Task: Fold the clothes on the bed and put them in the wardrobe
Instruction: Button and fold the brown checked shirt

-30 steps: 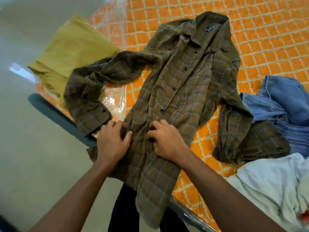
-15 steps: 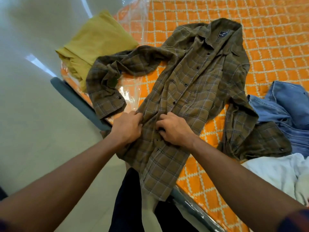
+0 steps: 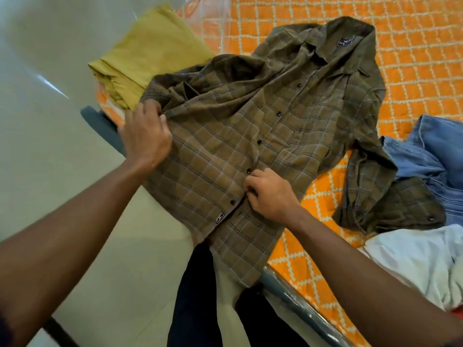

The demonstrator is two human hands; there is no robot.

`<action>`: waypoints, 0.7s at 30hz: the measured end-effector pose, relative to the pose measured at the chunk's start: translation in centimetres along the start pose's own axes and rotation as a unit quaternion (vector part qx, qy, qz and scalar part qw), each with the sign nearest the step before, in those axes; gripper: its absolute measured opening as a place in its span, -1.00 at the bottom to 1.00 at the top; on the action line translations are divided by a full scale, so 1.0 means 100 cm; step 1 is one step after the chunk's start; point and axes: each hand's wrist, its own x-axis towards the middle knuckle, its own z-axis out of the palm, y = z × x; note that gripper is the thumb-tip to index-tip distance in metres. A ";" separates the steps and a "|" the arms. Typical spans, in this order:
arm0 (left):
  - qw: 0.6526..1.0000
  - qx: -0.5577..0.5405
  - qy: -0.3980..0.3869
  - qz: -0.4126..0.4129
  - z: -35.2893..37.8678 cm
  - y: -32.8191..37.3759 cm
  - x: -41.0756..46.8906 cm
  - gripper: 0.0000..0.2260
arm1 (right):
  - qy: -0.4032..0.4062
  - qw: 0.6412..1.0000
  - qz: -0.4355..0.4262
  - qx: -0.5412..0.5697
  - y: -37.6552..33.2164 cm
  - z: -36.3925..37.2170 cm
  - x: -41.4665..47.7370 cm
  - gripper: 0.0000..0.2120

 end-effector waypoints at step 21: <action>0.906 -0.045 -0.412 0.088 0.035 0.009 -0.120 -0.86 | -0.110 0.972 0.118 0.172 -0.023 -0.032 0.004 -0.66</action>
